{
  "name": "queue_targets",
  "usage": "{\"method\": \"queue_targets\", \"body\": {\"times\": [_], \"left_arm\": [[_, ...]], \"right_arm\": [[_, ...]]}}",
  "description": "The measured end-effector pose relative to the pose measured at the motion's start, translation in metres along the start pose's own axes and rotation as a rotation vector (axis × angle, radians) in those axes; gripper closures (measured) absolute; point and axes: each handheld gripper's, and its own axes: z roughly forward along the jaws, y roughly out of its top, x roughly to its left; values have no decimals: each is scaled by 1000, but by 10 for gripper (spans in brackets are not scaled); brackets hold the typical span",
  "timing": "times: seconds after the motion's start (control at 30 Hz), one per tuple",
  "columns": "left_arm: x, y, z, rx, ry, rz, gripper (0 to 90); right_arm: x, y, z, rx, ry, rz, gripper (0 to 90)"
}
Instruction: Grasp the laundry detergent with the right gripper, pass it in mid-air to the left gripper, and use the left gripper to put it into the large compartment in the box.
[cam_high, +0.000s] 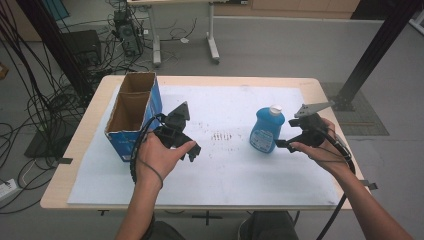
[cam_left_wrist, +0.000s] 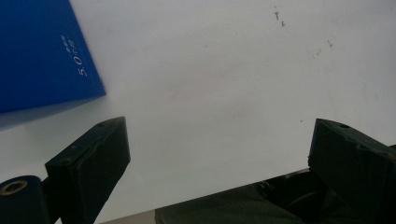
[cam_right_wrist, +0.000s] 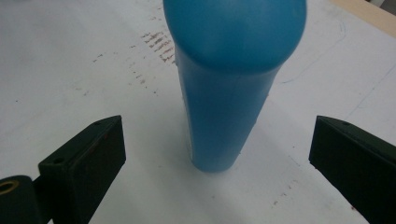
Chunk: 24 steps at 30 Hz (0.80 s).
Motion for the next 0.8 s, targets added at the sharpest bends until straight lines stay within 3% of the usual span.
{"method": "queue_targets", "body": {"times": [0.33, 0.6, 0.8], "left_arm": [[1, 1, 1, -12, -4, -3, 59], [1, 2, 3, -8, -4, -4, 59], [0, 3, 4, -3, -3, -2, 59]], "right_arm": [[1, -9, 25, -35, -13, 10, 33], [-1, -12, 36, -45, -21, 32, 30], [-1, -14, 40, -64, -16, 23, 28]]}}
